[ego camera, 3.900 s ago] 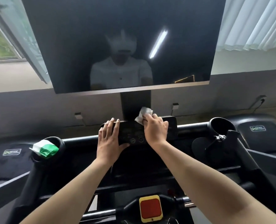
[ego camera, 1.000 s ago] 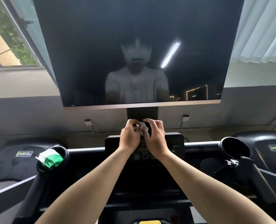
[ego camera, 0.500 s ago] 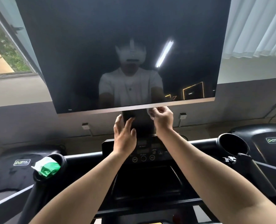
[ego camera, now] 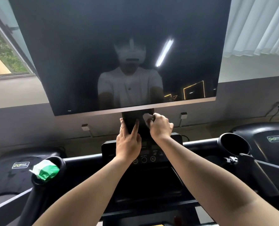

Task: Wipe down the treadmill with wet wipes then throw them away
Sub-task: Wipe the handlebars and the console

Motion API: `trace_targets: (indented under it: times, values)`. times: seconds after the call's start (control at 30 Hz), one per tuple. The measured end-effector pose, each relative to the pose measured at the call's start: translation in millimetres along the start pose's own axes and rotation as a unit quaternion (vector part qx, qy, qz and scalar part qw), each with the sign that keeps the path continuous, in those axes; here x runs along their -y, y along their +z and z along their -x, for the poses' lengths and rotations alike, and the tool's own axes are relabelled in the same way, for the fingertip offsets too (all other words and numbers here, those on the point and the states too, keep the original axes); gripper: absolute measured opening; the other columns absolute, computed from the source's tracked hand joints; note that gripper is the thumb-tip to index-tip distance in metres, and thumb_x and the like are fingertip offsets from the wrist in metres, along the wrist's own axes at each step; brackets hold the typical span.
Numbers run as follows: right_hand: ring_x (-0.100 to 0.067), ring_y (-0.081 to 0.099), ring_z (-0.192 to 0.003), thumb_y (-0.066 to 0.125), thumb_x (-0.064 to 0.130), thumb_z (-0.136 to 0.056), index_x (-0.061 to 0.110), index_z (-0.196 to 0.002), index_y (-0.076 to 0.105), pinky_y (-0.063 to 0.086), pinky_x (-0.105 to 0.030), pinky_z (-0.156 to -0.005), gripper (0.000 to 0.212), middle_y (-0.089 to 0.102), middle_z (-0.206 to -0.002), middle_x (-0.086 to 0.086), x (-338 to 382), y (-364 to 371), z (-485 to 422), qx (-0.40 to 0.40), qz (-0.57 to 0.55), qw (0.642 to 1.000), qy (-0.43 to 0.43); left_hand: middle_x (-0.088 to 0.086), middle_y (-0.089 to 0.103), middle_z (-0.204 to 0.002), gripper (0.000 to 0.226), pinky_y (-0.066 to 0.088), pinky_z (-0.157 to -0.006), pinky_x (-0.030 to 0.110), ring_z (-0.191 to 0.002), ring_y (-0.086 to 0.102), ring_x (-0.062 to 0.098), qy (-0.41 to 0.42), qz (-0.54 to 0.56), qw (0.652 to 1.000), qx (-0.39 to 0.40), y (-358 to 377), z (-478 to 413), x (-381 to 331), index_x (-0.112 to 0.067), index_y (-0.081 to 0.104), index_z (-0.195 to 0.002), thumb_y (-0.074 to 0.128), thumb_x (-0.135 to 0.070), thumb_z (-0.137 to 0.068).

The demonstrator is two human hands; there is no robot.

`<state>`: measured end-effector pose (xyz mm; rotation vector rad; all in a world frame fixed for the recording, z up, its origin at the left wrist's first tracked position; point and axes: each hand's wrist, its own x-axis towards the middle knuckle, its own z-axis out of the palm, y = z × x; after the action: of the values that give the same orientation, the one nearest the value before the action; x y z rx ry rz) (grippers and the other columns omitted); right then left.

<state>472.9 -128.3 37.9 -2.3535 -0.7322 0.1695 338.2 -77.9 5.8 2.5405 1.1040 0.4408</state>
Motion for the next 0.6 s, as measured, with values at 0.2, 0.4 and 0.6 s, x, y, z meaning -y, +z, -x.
trace_targets:
  times: [0.2,0.4,0.6]
  values:
    - [-0.031,0.063,-0.11,0.053,0.02,-0.097,0.018,-0.108,0.068,0.039,-0.039,-0.099,0.019,0.07,-0.11,-0.007,-7,4,8,0.074,0.044,0.995,0.044,0.019,-0.015,-0.167,0.06,0.024,-0.117,0.041,-0.156,0.003,0.03,0.005,0.004,1.0,0.005,-3,2,3,-0.042,0.011,-0.16,0.039,-0.037,-0.107]
    - [-0.03,0.065,-0.096,0.064,0.021,-0.095,0.0,-0.09,0.066,0.046,-0.032,-0.082,0.022,0.071,-0.098,-0.016,24,-10,-9,-0.062,-0.189,0.98,0.006,0.02,-0.014,-0.167,0.059,0.024,-0.116,0.038,-0.156,0.006,0.03,0.001,-0.009,1.0,0.007,-3,2,1,-0.04,0.011,-0.16,0.036,-0.041,-0.107]
    - [-0.03,0.063,-0.103,0.054,0.016,-0.1,0.006,-0.109,0.065,0.049,-0.039,-0.092,0.017,0.066,-0.109,-0.013,19,3,2,-0.047,-0.17,0.984,0.025,0.017,-0.015,-0.167,0.059,0.024,-0.116,0.038,-0.154,0.014,0.032,-0.007,-0.001,1.0,0.02,-5,2,3,-0.041,0.011,-0.16,0.036,-0.042,-0.107]
